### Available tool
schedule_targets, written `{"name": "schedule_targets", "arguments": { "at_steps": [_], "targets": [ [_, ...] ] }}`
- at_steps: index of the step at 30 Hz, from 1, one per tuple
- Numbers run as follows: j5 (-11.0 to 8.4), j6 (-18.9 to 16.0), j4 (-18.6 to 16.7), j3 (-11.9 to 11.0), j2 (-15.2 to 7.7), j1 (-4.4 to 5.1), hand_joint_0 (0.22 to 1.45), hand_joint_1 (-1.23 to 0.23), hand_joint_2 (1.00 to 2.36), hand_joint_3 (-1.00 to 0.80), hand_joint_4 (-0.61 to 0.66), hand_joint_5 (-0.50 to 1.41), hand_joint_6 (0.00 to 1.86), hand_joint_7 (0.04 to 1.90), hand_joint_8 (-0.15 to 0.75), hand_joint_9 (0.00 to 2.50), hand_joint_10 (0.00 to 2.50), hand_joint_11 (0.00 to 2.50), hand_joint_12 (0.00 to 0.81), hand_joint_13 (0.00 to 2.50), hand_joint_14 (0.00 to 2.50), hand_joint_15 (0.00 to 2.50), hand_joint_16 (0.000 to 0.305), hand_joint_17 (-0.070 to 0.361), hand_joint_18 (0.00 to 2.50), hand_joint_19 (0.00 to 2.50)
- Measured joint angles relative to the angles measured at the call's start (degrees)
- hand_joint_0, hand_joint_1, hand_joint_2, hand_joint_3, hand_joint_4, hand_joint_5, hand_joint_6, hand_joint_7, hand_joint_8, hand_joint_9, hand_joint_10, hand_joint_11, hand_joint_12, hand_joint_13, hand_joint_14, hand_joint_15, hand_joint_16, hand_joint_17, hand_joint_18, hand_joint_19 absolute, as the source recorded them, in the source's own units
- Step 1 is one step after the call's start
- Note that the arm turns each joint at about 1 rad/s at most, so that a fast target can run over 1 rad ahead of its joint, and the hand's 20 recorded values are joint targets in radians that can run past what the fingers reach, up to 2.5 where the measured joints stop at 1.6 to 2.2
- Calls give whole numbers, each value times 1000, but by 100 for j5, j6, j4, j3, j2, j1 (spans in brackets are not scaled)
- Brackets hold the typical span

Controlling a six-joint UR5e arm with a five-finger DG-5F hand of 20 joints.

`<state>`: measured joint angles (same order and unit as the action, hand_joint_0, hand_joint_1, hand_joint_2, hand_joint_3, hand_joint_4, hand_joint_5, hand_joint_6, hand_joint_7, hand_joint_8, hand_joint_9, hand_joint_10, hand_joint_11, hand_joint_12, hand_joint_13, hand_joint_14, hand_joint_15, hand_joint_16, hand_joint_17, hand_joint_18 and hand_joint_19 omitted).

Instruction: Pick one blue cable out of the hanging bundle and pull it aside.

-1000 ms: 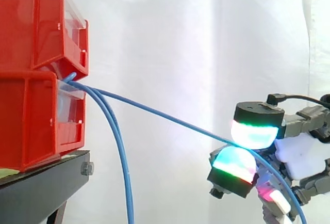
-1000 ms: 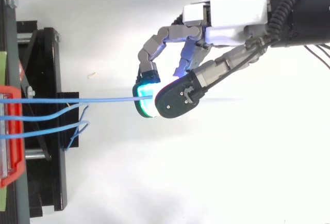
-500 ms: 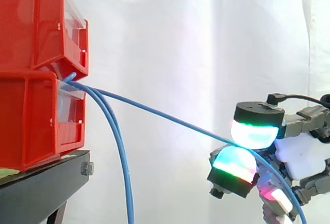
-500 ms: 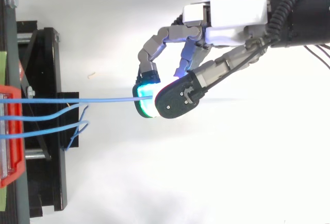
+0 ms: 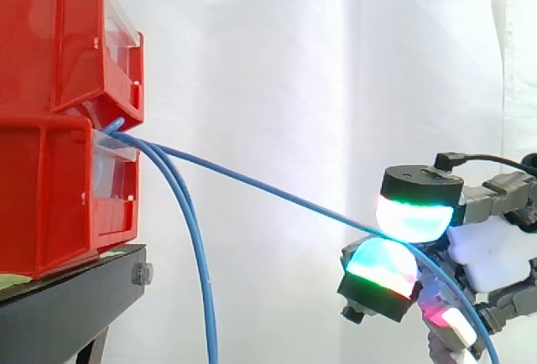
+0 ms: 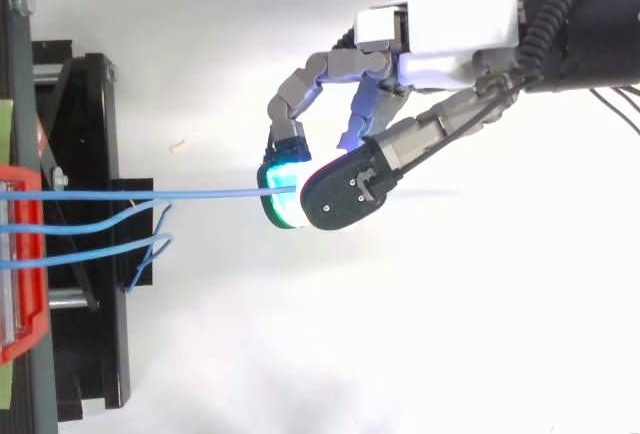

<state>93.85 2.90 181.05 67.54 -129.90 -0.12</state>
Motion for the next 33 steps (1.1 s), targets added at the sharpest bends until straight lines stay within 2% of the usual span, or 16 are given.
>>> {"name": "schedule_targets", "arguments": {
  "at_steps": [33],
  "targets": [
    [1, 0, 0, -3, 0, 1, 561, -718, 1095, -84, -185, -17, 853, 1057, 309, 1142, 15, 416, 396, 983, 19, 540, 64, 144, 878, 464]
  ]
}}
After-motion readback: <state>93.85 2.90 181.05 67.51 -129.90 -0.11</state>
